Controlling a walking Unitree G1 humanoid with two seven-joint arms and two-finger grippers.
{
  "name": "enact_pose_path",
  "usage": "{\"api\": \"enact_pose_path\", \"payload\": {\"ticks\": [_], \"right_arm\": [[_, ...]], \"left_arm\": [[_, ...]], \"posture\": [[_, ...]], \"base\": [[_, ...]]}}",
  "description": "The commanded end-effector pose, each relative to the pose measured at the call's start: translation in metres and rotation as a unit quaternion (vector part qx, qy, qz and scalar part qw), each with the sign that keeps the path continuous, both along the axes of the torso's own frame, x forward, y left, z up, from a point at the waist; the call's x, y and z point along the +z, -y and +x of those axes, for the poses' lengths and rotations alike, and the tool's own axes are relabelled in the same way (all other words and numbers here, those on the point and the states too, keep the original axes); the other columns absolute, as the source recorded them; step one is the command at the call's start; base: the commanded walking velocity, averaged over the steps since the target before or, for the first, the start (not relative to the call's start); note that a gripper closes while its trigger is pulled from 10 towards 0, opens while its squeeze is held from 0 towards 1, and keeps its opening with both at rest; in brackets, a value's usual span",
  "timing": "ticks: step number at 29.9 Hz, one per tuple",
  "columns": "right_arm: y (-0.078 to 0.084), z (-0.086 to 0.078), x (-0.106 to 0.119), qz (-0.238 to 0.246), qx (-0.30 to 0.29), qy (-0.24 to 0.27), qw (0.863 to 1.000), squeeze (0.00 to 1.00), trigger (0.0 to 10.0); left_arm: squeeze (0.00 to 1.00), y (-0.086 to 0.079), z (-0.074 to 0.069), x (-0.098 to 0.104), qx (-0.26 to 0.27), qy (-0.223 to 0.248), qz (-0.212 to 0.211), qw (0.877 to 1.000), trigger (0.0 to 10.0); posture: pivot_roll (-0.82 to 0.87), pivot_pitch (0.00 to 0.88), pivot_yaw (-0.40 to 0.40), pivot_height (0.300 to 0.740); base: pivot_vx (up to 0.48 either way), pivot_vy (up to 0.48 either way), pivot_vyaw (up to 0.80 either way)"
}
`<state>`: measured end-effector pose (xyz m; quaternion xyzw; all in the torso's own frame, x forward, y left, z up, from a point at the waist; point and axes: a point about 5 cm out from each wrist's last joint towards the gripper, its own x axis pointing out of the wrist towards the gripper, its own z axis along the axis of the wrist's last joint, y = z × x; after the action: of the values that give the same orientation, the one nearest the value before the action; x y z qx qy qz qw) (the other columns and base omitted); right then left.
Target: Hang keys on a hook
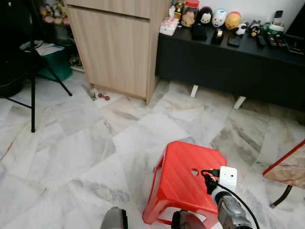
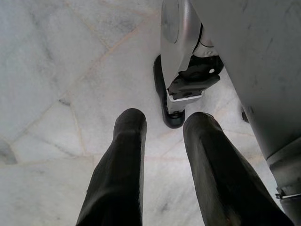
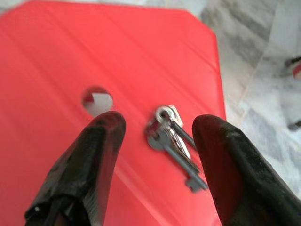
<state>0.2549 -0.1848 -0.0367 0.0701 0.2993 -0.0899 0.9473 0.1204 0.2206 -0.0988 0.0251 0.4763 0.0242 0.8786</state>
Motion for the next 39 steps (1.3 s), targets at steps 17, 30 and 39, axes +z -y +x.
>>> {"api": "enact_pose_path", "payload": {"ticks": [17, 30, 39], "right_arm": [[0.001, 0.018, 0.014, 0.018, 0.003, 0.022, 1.000, 0.93, 10.0], [0.004, 0.025, 0.020, 0.029, 0.010, 0.037, 0.999, 0.00, 10.0], [0.002, 0.033, 0.028, 0.026, 0.020, 0.050, 0.998, 0.00, 10.0]], "left_arm": [[0.00, 0.012, 0.003, 0.002, -0.019, 0.043, -0.006, 0.999, 10.0], [0.00, 0.019, 0.006, 0.004, -0.027, 0.063, -0.008, 0.998, 10.0], [0.00, 0.020, 0.002, 0.004, -0.028, 0.069, -0.006, 0.997, 10.0]], "posture": [[0.04, 0.252, -0.126, 0.650], [0.03, 0.305, -0.142, 0.614], [0.02, 0.324, -0.146, 0.614]], "base": [[0.000, 0.000, 0.00], [0.000, 0.000, 0.00], [0.000, 0.000, 0.00]]}}
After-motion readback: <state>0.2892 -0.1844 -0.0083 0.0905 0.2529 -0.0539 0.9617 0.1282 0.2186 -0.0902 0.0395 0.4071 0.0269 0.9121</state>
